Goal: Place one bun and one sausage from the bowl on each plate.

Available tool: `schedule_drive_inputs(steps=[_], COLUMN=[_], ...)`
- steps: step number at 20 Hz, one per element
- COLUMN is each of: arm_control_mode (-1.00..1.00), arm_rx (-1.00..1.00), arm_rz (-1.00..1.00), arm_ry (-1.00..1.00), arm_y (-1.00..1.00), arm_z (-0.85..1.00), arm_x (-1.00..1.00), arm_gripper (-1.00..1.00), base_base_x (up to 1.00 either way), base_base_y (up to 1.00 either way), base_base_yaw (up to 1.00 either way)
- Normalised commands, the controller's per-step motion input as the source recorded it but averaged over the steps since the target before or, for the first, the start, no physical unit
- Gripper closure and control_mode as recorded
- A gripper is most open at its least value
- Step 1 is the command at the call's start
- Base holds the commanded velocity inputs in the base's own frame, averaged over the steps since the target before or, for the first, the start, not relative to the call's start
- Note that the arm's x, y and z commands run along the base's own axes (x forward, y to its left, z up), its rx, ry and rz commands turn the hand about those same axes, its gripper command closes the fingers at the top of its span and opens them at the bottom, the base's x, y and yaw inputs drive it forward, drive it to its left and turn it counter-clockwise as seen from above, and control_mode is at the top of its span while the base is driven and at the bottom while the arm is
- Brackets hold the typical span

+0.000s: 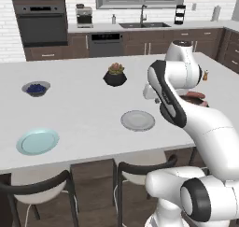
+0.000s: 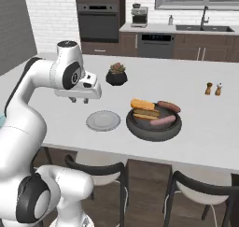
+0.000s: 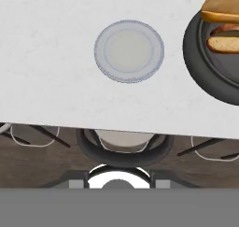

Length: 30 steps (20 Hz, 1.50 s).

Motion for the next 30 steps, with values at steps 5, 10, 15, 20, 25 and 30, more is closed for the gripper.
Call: schedule_drive_inputs(steps=[5,10,15,20,25,30], arm_control_mode=[1.00,1.00,1.00,1.00,1.00,-1.00], arm_rx=[0.00,0.00,0.00,0.00,0.00,0.01], arm_rz=[0.00,0.00,0.00,0.00,0.00,0.02], arm_ry=[0.00,0.00,0.00,0.00,0.00,0.00], arm_y=[0.00,0.00,0.00,0.00,0.00,-0.17], arm_z=[0.00,0.00,0.00,0.00,0.00,-0.06], arm_x=[0.00,0.00,0.00,0.00,0.00,0.57], arm_gripper=[-1.00,-1.00,-1.00,-1.00,-1.00,-1.00], base_base_x=[0.00,0.00,0.07,0.56,0.98,0.14], base_base_y=[-0.33,-0.99,-0.78,-0.23,-0.01,0.00], base_base_yaw=[0.00,0.00,0.00,0.00,0.00,0.00])
